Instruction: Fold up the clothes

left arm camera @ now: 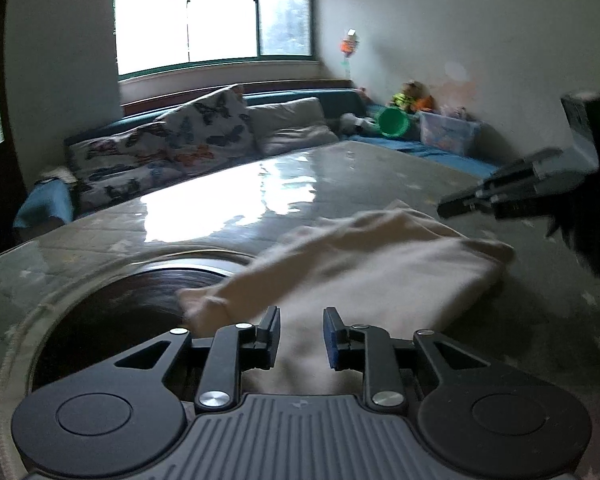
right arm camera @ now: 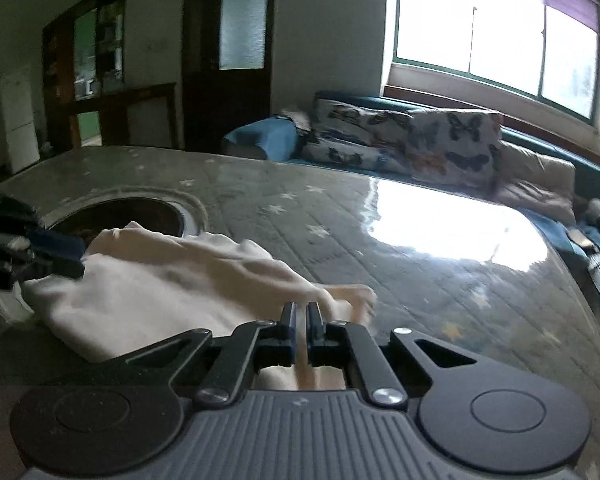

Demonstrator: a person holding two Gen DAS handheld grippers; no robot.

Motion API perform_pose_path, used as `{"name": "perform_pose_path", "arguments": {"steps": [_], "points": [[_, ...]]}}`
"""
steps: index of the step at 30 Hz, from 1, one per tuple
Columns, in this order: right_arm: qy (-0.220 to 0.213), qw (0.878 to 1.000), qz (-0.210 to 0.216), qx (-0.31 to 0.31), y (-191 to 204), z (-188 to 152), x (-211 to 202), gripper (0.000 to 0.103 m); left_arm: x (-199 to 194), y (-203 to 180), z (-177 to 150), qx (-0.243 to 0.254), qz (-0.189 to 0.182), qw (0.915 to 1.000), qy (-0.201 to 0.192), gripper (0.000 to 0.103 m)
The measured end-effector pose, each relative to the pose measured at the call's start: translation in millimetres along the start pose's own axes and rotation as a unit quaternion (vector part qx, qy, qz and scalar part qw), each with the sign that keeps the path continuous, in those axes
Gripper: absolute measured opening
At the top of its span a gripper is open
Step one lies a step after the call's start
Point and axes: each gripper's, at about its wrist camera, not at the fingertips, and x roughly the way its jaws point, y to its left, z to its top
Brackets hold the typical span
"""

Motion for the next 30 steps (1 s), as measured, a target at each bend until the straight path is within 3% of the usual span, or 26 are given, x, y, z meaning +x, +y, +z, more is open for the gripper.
{"name": "perform_pose_path", "arguments": {"steps": [7,14,22,26,30], "points": [[0.021,1.000,0.008,0.008,-2,6,36,0.005,21,32,7,-0.031,0.025,0.9991,0.013,0.026],[0.026,0.999,-0.004,0.023,-15,4,39,0.011,43,59,2,-0.064,0.049,0.9958,0.043,0.028],[0.013,0.999,0.019,0.022,-8,16,39,0.011,31,44,15,-0.042,0.056,0.9975,0.008,0.027],[0.030,0.999,0.010,0.021,-5,14,54,0.011,40,31,20,-0.023,0.049,0.9984,0.014,0.027],[0.014,1.000,0.011,0.015,1,19,47,0.011,47,27,25,-0.029,0.040,0.9987,0.011,0.027]]}}
